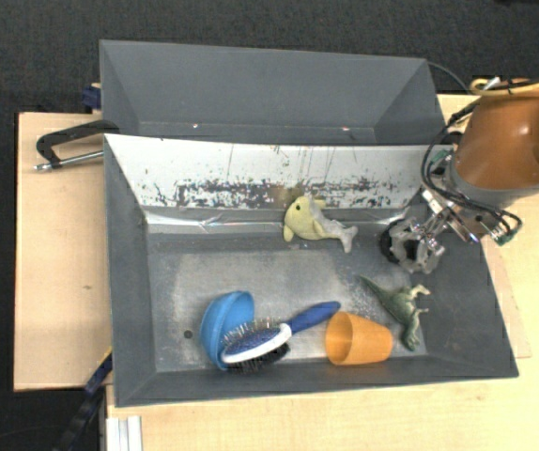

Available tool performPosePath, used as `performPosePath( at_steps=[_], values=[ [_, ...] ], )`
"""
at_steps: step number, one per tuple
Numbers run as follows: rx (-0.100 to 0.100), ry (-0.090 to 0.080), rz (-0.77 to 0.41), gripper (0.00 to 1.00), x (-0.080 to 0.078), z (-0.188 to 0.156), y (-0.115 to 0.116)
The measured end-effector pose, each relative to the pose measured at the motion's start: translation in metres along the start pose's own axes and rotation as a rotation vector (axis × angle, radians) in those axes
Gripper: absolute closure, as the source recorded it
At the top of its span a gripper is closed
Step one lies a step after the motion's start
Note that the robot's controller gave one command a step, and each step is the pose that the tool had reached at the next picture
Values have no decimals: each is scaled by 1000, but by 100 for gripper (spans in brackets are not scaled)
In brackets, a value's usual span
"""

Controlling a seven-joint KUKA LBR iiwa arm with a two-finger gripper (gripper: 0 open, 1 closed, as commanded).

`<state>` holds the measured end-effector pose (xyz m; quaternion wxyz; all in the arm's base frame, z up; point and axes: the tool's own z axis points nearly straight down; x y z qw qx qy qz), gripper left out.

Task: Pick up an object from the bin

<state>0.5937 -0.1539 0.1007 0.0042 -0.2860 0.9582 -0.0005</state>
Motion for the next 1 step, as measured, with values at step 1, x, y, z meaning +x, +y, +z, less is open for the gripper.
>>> performPosePath(
  at_steps=[1],
  values=[
    [-1, 0, 1, 0, 0, 0, 0]
  ],
)
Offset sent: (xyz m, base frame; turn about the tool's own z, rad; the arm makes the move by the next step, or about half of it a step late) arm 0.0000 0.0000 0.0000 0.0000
